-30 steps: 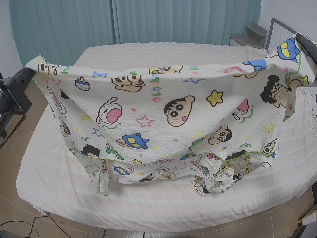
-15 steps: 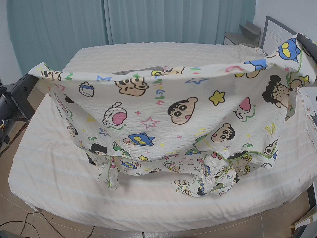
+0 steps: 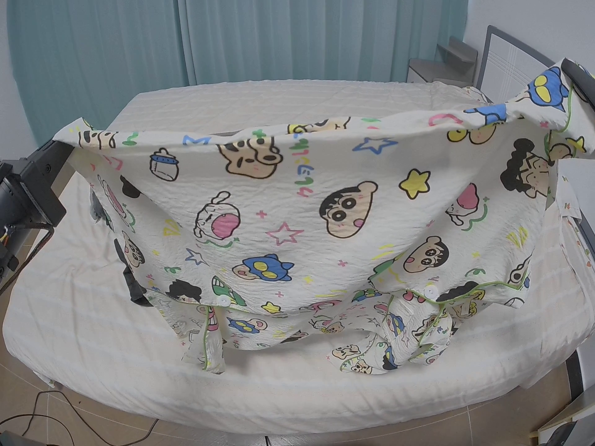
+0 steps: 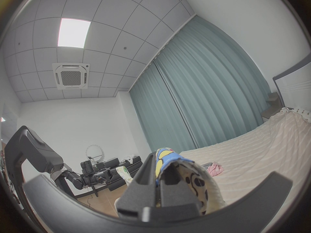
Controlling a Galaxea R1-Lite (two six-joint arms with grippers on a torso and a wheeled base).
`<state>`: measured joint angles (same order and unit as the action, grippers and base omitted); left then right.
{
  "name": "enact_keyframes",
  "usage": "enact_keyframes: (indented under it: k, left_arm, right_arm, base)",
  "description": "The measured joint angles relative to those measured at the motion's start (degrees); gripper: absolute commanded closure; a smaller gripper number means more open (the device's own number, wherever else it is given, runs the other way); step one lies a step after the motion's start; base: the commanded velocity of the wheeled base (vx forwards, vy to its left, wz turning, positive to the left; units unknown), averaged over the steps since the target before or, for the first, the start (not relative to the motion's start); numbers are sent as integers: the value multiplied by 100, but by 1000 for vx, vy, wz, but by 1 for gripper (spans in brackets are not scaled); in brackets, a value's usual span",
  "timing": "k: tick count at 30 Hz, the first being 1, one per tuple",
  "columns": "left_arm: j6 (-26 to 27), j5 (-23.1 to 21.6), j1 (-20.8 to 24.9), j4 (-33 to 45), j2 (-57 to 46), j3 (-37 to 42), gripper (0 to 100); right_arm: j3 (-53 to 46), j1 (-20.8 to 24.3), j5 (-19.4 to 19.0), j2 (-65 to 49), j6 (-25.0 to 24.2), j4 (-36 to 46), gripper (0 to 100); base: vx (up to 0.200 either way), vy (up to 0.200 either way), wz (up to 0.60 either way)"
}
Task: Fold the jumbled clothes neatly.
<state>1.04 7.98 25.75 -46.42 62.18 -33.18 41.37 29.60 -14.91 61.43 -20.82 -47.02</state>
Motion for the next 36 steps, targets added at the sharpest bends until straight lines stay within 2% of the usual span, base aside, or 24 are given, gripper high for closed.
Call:
enact_keyframes:
  k: [14, 23, 36]
  left_arm:
    - [2, 6, 0, -5, -9, 5, 100]
    - [-4, 17, 0, -5, -12, 6, 100]
    - [2, 20, 0, 2, -127, 83, 100]
  right_arm:
    - [21, 0, -11, -2, -2, 16, 100]
    - [10, -5, -9, -2, -2, 16, 100]
    - [2, 0, 7, -13, 0, 20, 100]
  base:
    - [0, -200, 0]
    - [0, 0, 0]
    - [-200, 0, 0]
